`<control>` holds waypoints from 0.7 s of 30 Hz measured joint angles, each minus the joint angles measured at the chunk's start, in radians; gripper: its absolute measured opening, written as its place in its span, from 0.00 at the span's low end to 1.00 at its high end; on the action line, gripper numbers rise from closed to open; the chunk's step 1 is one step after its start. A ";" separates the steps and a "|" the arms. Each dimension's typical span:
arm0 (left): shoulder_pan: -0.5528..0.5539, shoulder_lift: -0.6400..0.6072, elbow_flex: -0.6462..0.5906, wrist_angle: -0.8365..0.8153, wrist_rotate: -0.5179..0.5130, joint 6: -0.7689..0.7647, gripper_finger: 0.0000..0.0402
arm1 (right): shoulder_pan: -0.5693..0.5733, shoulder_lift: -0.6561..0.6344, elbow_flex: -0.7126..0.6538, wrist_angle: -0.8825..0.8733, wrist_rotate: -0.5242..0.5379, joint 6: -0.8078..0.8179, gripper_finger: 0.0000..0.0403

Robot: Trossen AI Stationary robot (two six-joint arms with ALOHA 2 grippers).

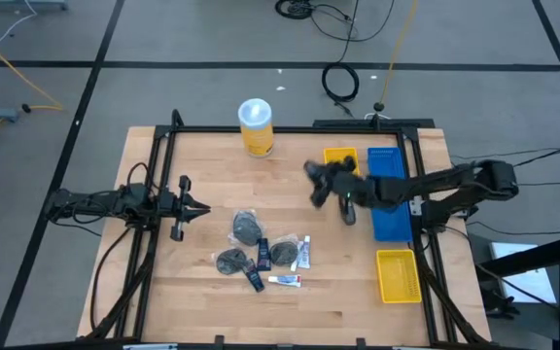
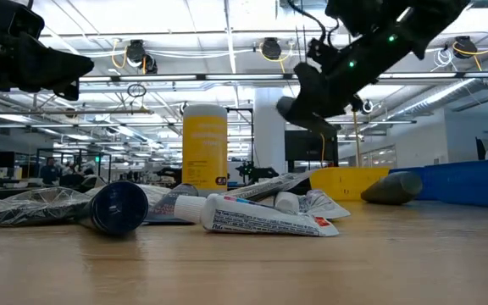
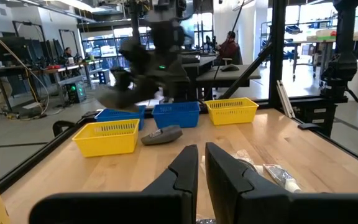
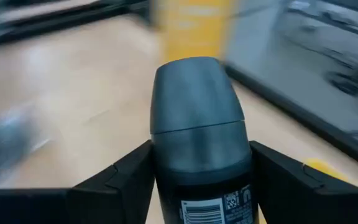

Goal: Pick & Place Travel size toiletries
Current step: Put the left black deodorant into the top yellow basket

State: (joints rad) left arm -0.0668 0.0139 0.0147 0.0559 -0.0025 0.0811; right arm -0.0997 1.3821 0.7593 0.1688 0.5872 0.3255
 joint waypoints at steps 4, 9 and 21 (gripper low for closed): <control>0.000 0.000 0.000 0.000 0.000 0.000 0.08 | -0.109 -0.004 0.000 -0.075 0.043 0.074 0.53; 0.000 0.000 0.000 0.000 0.000 0.000 0.08 | -0.203 0.038 -0.001 -0.159 0.045 0.175 0.55; 0.000 0.000 0.000 0.000 0.000 0.000 0.08 | -0.234 0.123 0.000 -0.261 0.039 0.353 0.55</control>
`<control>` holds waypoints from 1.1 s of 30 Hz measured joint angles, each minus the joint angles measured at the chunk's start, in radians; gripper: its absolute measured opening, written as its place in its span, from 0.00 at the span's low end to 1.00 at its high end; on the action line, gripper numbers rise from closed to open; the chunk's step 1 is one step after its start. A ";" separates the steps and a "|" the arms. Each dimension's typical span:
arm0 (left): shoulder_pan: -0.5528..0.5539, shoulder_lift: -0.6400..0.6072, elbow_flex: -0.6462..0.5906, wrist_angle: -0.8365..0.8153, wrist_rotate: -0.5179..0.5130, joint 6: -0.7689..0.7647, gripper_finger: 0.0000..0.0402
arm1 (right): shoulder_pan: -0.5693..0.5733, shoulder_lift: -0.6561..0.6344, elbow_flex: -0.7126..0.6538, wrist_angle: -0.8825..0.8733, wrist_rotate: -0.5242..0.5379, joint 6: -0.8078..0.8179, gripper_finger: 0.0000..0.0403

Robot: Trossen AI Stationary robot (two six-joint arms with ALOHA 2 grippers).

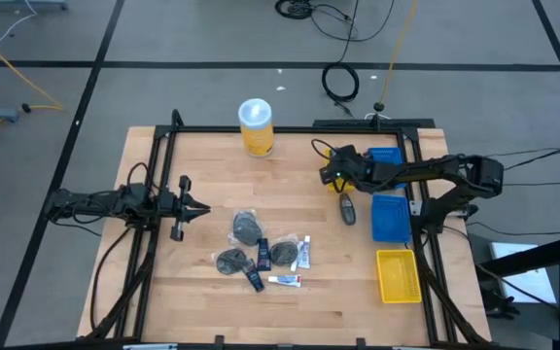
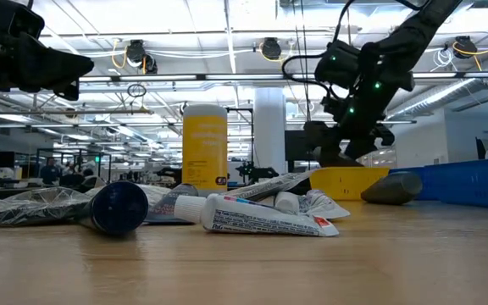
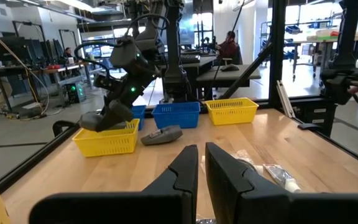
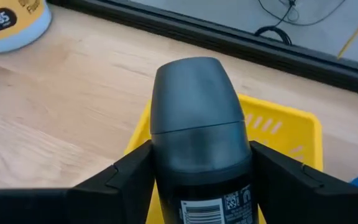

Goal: Pick & Place Travel size toiletries
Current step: Put the left black deodorant into the top yellow basket, then put the top right white toothpaste into the bottom blue basket

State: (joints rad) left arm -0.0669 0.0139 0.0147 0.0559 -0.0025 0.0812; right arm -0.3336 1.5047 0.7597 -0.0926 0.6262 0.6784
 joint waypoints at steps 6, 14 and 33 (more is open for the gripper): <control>0.000 0.000 0.000 0.000 0.000 0.000 0.08 | 0.000 0.000 0.000 -0.030 -0.002 0.044 0.55; 0.000 0.000 0.000 0.000 0.000 0.000 0.08 | 0.000 0.032 0.000 -0.028 -0.029 0.063 0.57; 0.000 0.000 0.000 0.000 0.000 0.000 0.08 | 0.001 0.031 -0.017 -0.029 -0.039 0.032 0.58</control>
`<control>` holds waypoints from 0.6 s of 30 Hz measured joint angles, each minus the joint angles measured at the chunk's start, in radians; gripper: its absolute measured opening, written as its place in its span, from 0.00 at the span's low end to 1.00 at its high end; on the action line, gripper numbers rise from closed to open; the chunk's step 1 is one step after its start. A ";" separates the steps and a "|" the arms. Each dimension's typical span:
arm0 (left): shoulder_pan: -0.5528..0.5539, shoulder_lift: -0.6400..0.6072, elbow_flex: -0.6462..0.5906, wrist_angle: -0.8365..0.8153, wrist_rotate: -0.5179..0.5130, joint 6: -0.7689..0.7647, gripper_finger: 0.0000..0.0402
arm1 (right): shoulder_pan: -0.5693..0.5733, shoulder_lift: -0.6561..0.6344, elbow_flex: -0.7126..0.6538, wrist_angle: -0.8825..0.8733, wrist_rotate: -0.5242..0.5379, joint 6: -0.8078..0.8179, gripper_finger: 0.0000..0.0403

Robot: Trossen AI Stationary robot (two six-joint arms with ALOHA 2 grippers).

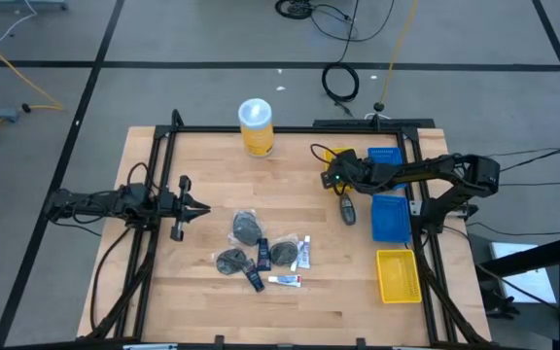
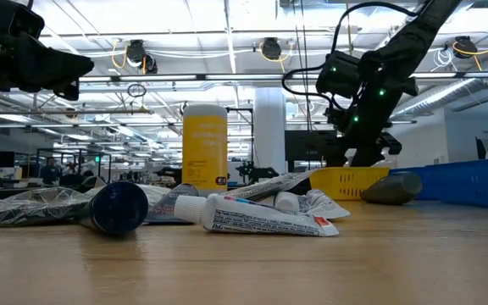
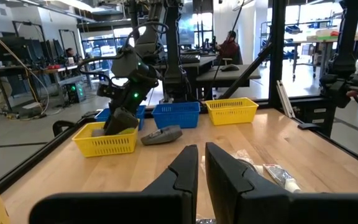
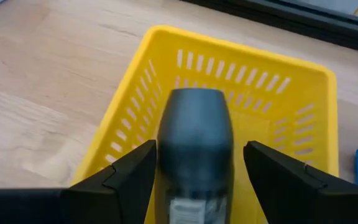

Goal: Pick & Place Travel size toiletries
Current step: Put the top right white toothpaste into the bottom blue basket

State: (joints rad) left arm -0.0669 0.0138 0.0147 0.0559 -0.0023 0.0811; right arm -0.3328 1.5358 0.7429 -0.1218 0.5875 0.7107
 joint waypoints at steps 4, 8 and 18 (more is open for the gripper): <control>0.000 0.000 0.000 0.000 0.000 0.000 0.08 | 0.012 -0.039 -0.001 0.005 0.046 -0.048 0.58; 0.000 0.000 0.000 0.000 0.000 0.000 0.08 | 0.075 -0.112 -0.001 0.018 0.072 -0.113 0.58; 0.000 0.000 0.000 0.000 0.000 0.000 0.08 | 0.428 -0.178 -0.001 0.116 0.064 -0.288 0.54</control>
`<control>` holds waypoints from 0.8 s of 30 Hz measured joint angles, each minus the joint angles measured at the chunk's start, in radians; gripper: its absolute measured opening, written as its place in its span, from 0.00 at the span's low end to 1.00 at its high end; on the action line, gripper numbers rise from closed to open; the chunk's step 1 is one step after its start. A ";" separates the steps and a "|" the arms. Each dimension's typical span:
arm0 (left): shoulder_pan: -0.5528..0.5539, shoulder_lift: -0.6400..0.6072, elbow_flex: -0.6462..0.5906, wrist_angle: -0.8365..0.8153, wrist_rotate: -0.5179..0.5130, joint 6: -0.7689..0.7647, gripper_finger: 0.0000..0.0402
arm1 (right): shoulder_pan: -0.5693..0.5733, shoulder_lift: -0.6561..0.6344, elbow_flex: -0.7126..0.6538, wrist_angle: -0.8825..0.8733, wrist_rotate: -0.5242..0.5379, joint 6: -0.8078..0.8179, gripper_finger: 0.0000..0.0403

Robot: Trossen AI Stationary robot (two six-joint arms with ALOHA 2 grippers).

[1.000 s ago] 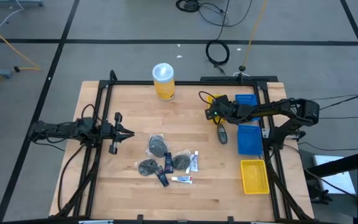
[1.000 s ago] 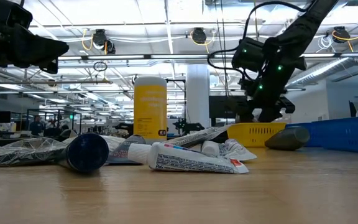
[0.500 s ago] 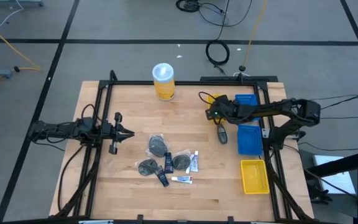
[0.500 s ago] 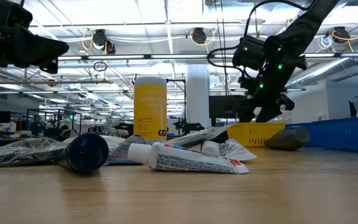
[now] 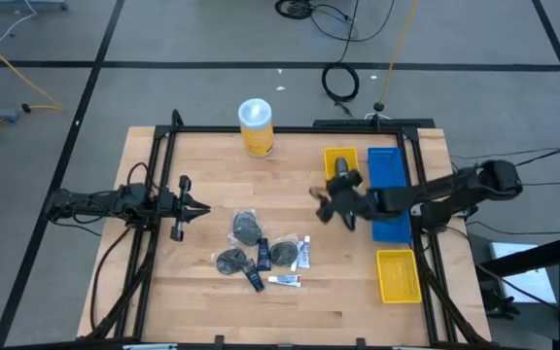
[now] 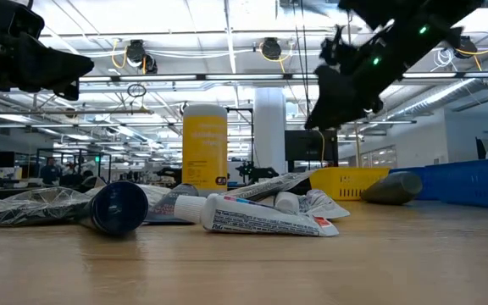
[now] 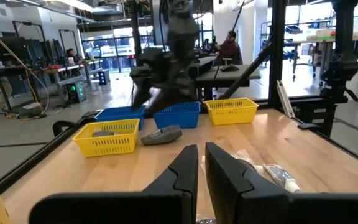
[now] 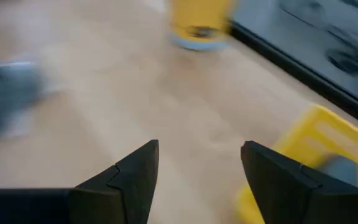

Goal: Pick & Place Travel size toiletries
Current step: Put the top right white toothpaste into the bottom blue basket

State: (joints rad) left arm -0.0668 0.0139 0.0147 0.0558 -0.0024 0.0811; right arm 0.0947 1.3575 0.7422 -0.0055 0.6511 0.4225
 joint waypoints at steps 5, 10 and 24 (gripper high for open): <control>0.000 0.000 0.000 0.000 0.000 0.000 0.08 | 0.128 0.028 -0.007 0.132 -0.102 -0.089 0.51; 0.000 0.000 0.000 -0.001 0.000 0.000 0.08 | 0.172 0.106 -0.076 0.482 -0.342 -0.011 0.51; 0.000 0.000 0.000 0.000 0.000 0.000 0.08 | 0.227 0.177 -0.014 0.153 -0.386 0.350 0.65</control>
State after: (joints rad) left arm -0.0666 0.0135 0.0147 0.0555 -0.0025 0.0814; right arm 0.3222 1.5345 0.7281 0.1475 0.2647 0.7727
